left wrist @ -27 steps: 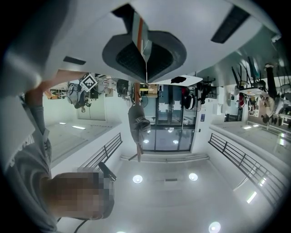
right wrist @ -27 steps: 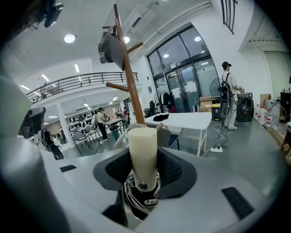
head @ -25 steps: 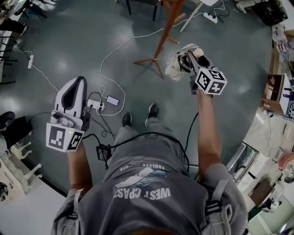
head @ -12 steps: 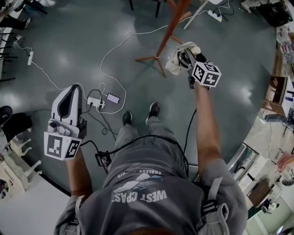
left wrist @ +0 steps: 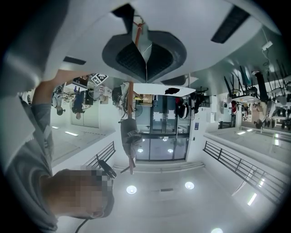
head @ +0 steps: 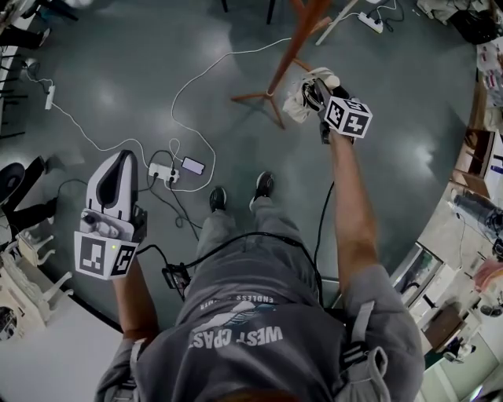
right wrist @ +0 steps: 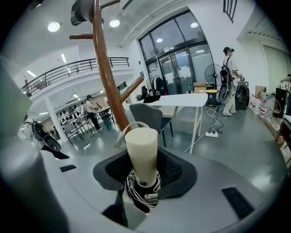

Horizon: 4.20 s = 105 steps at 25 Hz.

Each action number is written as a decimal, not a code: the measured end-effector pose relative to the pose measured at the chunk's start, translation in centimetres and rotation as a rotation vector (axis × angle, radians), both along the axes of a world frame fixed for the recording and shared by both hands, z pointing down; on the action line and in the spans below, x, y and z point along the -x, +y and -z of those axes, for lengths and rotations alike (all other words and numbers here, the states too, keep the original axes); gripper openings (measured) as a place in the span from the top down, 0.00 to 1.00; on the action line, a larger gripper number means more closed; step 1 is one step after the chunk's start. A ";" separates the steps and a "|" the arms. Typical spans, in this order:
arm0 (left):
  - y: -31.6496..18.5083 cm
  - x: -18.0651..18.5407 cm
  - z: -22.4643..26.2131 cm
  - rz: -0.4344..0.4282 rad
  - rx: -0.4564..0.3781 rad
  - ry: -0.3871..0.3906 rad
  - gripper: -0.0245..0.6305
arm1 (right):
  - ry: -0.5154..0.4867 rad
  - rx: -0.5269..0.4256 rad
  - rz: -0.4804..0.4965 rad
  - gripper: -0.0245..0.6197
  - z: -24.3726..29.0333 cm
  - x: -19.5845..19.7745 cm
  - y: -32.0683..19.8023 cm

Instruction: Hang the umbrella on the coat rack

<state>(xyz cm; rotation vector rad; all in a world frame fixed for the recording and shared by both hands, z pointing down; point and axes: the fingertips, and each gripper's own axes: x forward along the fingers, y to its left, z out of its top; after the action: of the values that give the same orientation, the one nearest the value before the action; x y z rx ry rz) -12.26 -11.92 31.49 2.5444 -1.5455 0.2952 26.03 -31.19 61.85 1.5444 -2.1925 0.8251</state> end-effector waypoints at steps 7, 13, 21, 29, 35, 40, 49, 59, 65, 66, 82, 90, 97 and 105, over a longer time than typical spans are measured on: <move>-0.6 -0.5 -0.9 -0.008 0.022 0.001 0.93 | -0.003 0.024 0.003 0.69 -1.9 0.4 -1.1; -1.2 -0.5 -1.5 -0.012 0.035 0.003 0.93 | 0.010 0.034 0.029 0.69 -3.4 1.6 -1.8; -1.8 -0.5 -2.3 -0.018 0.055 0.007 0.93 | 0.047 0.018 0.072 0.69 -4.8 3.3 -1.8; -1.9 -0.6 -3.0 -0.022 0.073 0.009 0.93 | 0.079 0.042 0.121 0.69 -6.3 4.7 -1.6; -2.0 -0.9 -3.5 -0.023 0.085 0.009 0.93 | 0.099 0.070 0.130 0.69 -7.8 5.3 -1.4; -1.9 -0.5 -3.9 -0.019 0.090 0.013 0.93 | 0.120 0.010 0.054 0.69 -6.0 4.5 -1.5; -1.8 -0.6 -3.7 -0.019 0.085 0.026 0.93 | 0.257 0.031 0.062 0.69 -4.9 2.9 -1.8; -2.0 -0.6 -4.1 -0.019 0.092 0.029 0.93 | 0.317 0.097 0.050 0.69 -6.7 1.3 -0.7; -2.2 -0.6 -4.3 -0.022 0.091 0.037 0.93 | 0.369 0.077 0.090 0.69 -4.6 1.4 -1.8; -2.3 -0.7 -4.2 -0.024 0.089 0.039 0.93 | 0.379 0.081 0.097 0.69 -4.5 1.3 -2.0; -3.0 -0.8 -4.7 -0.020 0.100 0.051 0.93 | 0.689 0.022 0.396 0.69 -2.7 0.3 -3.6; -3.6 -1.4 -4.4 -0.031 0.099 0.063 0.93 | 0.847 0.028 0.583 0.69 -0.8 0.1 -4.8; -4.1 -1.5 -4.2 -0.028 0.090 0.071 0.93 | 0.918 0.024 0.675 0.69 1.3 0.5 -5.8; -4.0 -1.4 -4.3 -0.031 0.090 0.073 0.93 | 0.837 -0.014 0.571 0.69 3.9 0.2 -6.0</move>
<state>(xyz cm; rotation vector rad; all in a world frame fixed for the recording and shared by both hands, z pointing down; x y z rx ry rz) -10.82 -15.94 35.80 2.4835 -1.4345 0.2665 25.84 -37.15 57.91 0.9092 -1.8069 -0.0353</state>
